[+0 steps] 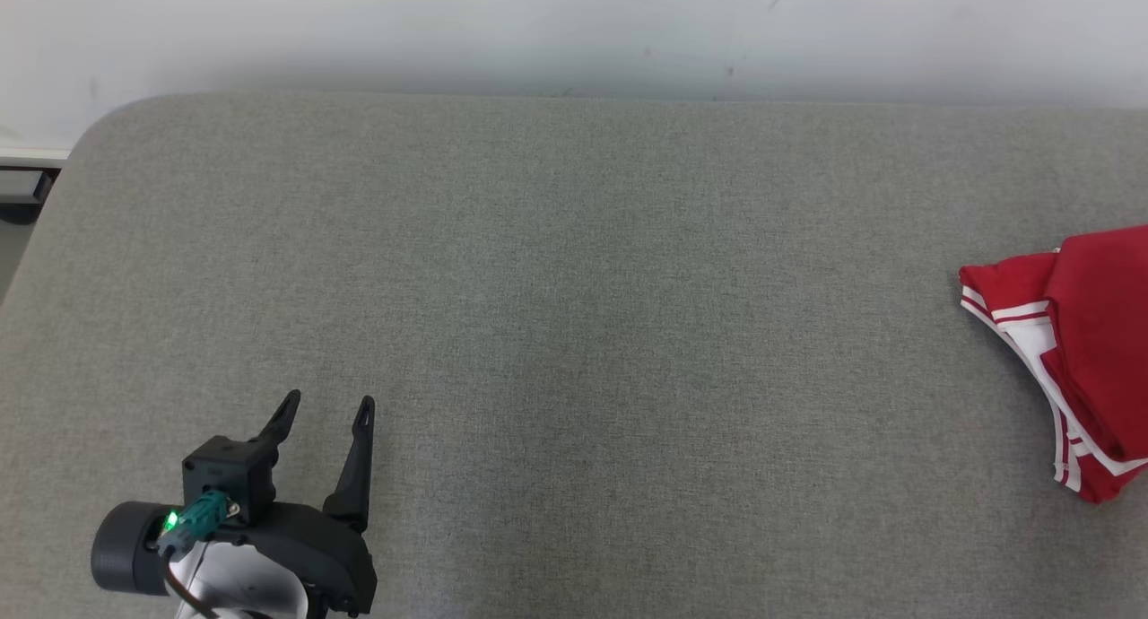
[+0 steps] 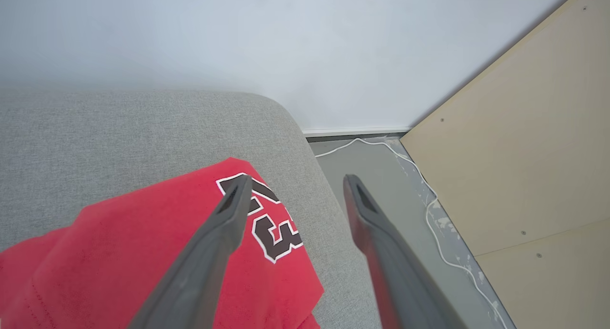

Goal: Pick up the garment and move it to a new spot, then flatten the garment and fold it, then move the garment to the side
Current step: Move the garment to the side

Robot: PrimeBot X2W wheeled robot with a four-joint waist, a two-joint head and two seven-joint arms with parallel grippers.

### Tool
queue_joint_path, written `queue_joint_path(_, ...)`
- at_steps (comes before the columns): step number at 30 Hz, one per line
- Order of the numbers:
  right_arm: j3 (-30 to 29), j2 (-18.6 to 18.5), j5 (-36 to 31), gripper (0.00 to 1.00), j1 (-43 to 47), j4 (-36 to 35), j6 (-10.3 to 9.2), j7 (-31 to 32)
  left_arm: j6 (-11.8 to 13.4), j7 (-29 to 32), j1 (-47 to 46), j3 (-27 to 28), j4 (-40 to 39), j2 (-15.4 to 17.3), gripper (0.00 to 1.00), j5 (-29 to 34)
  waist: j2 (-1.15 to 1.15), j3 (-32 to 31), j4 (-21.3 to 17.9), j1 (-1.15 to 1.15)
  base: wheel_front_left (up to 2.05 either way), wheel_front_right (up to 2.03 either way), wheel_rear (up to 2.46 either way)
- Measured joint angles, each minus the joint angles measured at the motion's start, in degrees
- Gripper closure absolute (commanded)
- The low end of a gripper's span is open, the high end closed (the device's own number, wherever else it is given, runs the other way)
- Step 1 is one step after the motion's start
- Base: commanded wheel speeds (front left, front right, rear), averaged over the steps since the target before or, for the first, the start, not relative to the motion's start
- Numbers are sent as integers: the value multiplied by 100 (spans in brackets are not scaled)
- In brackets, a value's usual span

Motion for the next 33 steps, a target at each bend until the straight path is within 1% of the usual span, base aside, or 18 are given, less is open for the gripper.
queue_joint_path(3,-40,245,-16,0,1,155,0,-198,4,-4,-5,1,55,-7,0,0,0,-26,-18,-1,0,0,0)
queue_joint_path(4,-40,346,62,0,29,199,0,-387,4,-56,-22,-1,91,-11,0,1,0,-67,-37,-1,0,0,0)
queue_joint_path(6,45,433,210,0,137,192,14,-659,3,-99,-58,-7,108,-8,0,7,0,-120,-61,-1,0,0,0)
queue_joint_path(8,-7,598,516,0,237,179,73,-923,4,-181,-87,8,111,-8,0,15,0,-184,-88,-1,0,0,0)
queue_joint_path(9,-12,726,779,0,314,105,323,-1236,4,-253,-86,42,122,-10,0,15,0,-256,-120,-1,0,0,0)
queue_joint_path(10,-36,810,937,0,326,64,411,-1378,4,-290,-86,68,138,-16,0,13,0,-295,-139,-1,0,0,0)
queue_joint_path(11,-13,1122,1537,0,482,-149,1059,-2058,8,-486,-78,178,288,-113,0,-88,0,-524,-256,-1,0,0,0)
queue_joint_path(13,69,1212,1633,0,703,-235,1330,-2292,8,-567,-68,214,347,-153,0,-138,0,-631,-309,-1,0,0,0)
queue_joint_path(14,98,1280,1675,0,831,-305,1371,-2387,8,-591,-64,227,359,-170,0,-170,-1,-688,-337,-2,0,0,0)
queue_joint_path(16,162,1444,1788,0,1084,-443,1371,-2548,8,-658,-49,226,387,-178,0,-172,0,-801,-394,-2,0,0,0)
queue_joint_path(17,218,1604,1889,0,1309,-599,1371,-2669,10,-698,43,267,389,-185,0,-194,0,-914,-453,-2,0,0,0)
queue_joint_path(22,365,1937,2209,0,1915,-1082,1380,-2906,105,-854,300,442,448,-247,0,-200,-2,-1216,-636,-2,0,0,0)
queue_joint_path(25,464,1985,2304,0,2191,-1203,1421,-2962,115,-892,344,525,441,-259,0,-187,-1,-1338,-714,-2,0,0,0)
queue_joint_path(28,559,1990,2347,0,2458,-1429,1421,-3023,137,-934,492,555,436,-278,0,-187,-2,-1434,-771,-2,0,0,0)
queue_joint_path(29,625,2023,2480,0,2605,-1488,1421,-3054,157,-933,549,564,423,-290,0,-204,-2,-1495,-794,-2,0,0,0)
queue_joint_path(33,793,2058,2561,0,2821,-1618,1422,-3085,157,-906,655,563,416,-301,0,-219,-1,-1503,-766,-2,0,0,0)
